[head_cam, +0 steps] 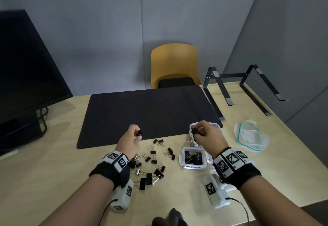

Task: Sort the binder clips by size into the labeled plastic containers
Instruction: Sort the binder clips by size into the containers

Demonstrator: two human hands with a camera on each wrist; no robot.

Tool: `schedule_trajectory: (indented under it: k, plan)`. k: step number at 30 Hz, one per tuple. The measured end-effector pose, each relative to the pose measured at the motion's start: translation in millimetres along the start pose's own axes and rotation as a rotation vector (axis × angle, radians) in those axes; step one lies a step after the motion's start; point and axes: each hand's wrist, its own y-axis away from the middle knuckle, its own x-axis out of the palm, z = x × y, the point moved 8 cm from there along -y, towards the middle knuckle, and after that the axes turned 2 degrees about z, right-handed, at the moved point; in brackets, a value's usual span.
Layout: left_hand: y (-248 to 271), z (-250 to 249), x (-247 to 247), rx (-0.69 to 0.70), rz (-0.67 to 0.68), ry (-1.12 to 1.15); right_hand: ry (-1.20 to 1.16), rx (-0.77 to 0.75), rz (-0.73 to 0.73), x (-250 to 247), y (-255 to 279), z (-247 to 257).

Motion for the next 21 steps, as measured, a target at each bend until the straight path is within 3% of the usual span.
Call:
schedule_trajectory:
  k: [6,11,17,21]
  plan:
    - [12.6,-44.7,4.9,0.086,-0.042,0.030,0.016,0.029,0.016,-26.7,8.0,-35.0]
    - [16.6,-65.6,29.2,0.092,0.022,0.010,0.184,0.047,0.006,-35.5,11.7,-59.1]
    - [26.4,-88.2,52.9,0.033,0.043,0.247,0.241,0.110,-0.018,-41.2,9.3,-95.4]
    - [33.7,-105.3,68.0,0.068,0.064,0.207,0.272,0.122,-0.015,-39.2,7.8,-112.9]
